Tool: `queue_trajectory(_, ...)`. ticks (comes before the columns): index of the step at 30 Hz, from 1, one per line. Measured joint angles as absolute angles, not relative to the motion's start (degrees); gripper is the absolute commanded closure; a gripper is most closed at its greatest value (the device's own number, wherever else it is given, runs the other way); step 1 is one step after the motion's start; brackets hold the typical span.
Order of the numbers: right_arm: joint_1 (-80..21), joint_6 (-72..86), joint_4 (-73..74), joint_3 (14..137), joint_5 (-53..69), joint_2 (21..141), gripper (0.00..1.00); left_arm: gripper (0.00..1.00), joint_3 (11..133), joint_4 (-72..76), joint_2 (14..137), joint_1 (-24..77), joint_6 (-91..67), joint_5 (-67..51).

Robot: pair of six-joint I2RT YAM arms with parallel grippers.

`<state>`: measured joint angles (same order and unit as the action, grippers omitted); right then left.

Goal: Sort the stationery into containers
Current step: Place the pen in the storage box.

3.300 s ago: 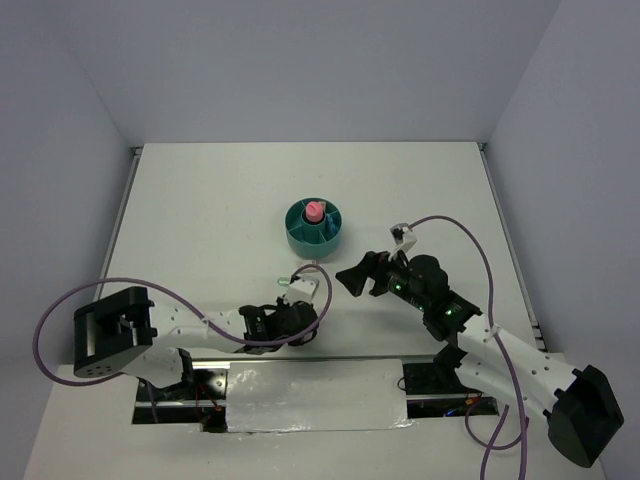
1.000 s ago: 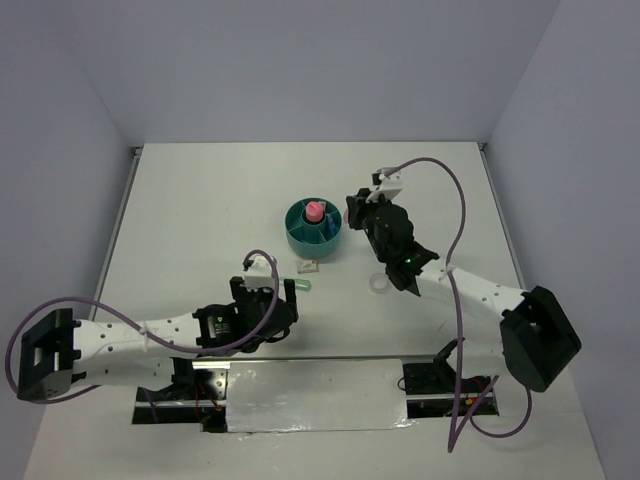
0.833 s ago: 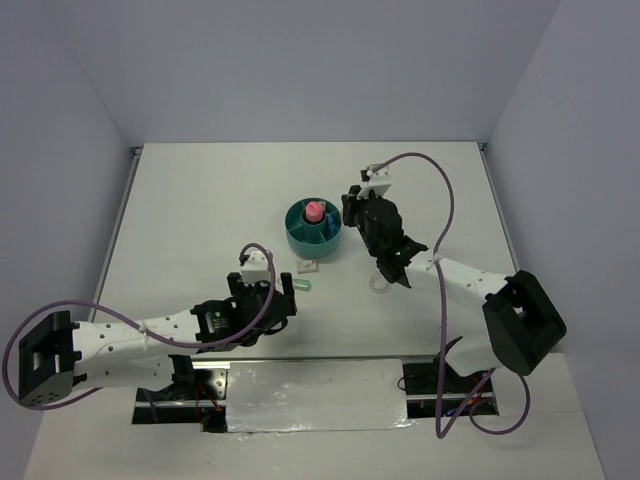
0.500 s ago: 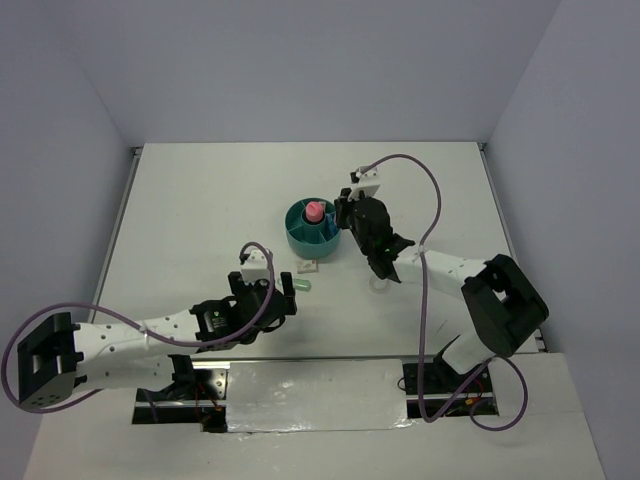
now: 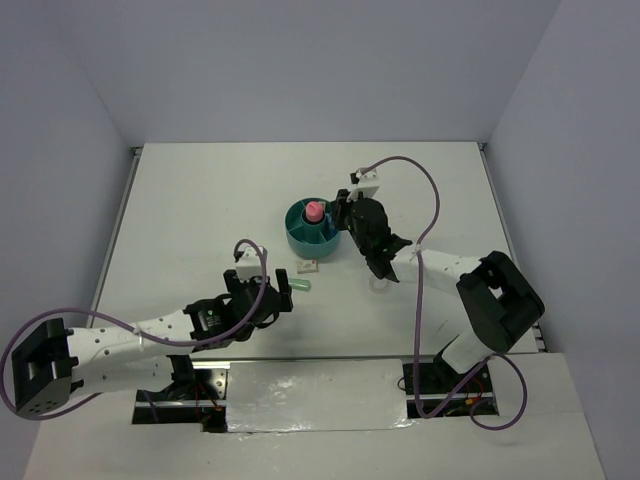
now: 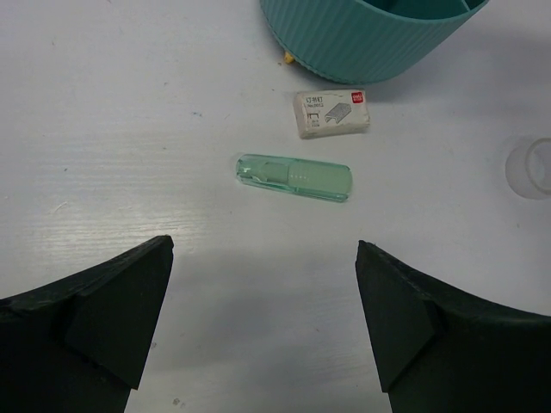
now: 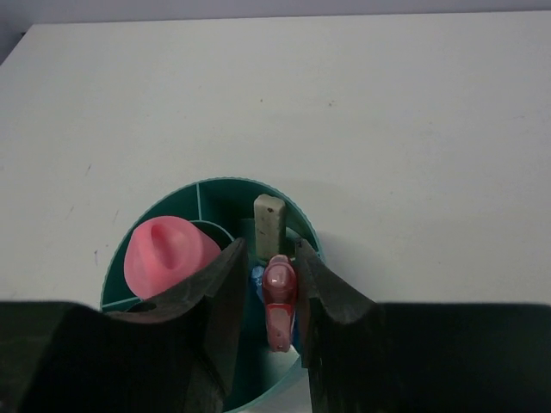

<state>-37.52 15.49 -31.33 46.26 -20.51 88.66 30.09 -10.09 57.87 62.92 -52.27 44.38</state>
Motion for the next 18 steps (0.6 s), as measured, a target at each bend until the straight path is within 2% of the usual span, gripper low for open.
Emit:
queue_trajectory(1, -37.5, 15.6, -31.3, 46.3, -20.5, 88.7, 0.56, 0.01, 30.0, -10.0, 57.8, 62.7, -52.2, 44.2)
queue_trajectory(4, -37.8, 15.9, -31.4, 46.3, -20.4, 88.7, 0.48, 0.01, 29.9, -9.9, 57.7, 62.1, -52.2, 43.6)
queue_trajectory(13, -38.5, 16.1, -31.4, 46.0, -20.3, 87.8, 0.44, 0.01, 30.0, -8.6, 60.7, 61.1, -51.3, 41.8)
queue_trajectory(18, -38.7, 17.6, -31.2, 42.2, -20.6, 80.0, 0.38, 0.01, 33.4, -9.0, 68.8, 60.9, -50.7, 40.4)
